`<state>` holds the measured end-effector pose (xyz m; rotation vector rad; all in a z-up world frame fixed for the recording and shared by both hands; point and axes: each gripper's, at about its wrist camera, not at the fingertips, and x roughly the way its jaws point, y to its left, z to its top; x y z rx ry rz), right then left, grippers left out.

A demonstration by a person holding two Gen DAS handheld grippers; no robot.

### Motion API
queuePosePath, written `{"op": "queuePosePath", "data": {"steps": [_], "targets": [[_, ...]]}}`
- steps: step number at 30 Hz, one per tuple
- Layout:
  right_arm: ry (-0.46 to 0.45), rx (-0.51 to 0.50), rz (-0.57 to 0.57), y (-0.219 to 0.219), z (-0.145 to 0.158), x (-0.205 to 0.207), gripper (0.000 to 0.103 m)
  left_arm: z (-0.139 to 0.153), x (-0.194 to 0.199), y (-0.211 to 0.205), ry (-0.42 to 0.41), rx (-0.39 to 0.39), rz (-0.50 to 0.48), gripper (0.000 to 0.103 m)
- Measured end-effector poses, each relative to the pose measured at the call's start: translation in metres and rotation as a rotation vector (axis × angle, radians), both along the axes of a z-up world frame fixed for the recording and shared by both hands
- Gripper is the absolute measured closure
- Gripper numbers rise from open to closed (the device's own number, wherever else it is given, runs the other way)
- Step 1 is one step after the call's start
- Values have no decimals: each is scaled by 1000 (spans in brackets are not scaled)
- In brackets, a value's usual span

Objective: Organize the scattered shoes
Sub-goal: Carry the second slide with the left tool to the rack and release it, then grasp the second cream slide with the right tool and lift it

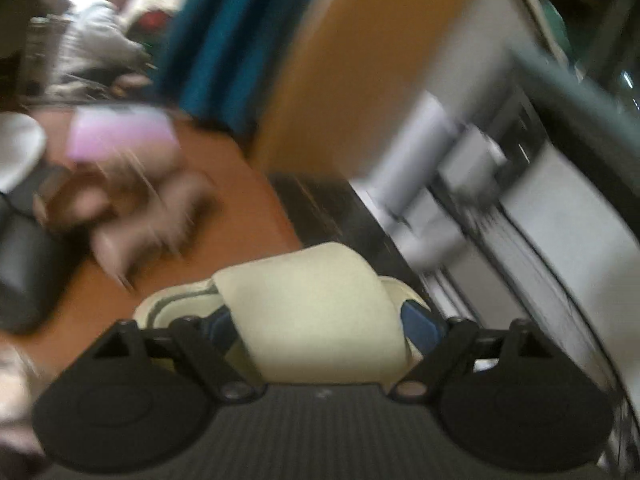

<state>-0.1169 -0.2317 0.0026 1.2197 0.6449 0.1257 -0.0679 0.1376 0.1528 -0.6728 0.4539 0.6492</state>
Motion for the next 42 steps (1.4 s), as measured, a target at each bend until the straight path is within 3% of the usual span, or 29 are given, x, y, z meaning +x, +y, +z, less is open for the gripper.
{"op": "queuePosePath", "data": {"steps": [3, 8, 12, 14, 16, 19, 21, 23, 25, 28, 31, 35, 40, 42], "targets": [[35, 14, -49, -10, -7, 3, 0, -30, 14, -42, 40, -3, -15, 19], [36, -31, -67, -19, -11, 14, 0, -88, 36, -70, 153, -128, 8, 19], [44, -30, -67, -19, -15, 20, 0, -142, 45, -53, 329, -353, -46, 13], [51, -10, -60, -18, -17, 21, 0, -143, 43, -48, 342, -416, -54, 11], [55, 14, -49, -18, -18, 21, 0, -135, 38, -47, 348, -479, -61, 1], [62, 39, -29, -17, -20, 21, 0, -113, 34, -50, 418, -524, -148, 1], [60, -8, -16, -14, -17, 19, 0, -100, 32, -45, 423, -492, -206, 1], [51, -92, 9, -9, -11, 20, 0, -82, 27, -42, 388, -388, -274, 1], [5, -159, 75, 0, -3, 22, 0, -59, 25, -34, 319, -167, -349, 1], [-45, -174, 201, 17, 0, 24, 0, -38, 15, -22, 237, 86, -370, 1], [-99, -354, 300, 41, 12, 22, 0, -25, -8, -11, 156, 316, -348, 1], [-279, -678, 475, 83, 32, 18, 0, -32, -9, 0, 146, 228, -313, 1], [-444, -1001, 680, 140, 41, 29, 0, -54, 13, 6, 295, 236, -241, 1], [-502, -1108, 760, 165, 40, 36, 0, -61, 19, 15, 337, 203, -220, 1]]}}
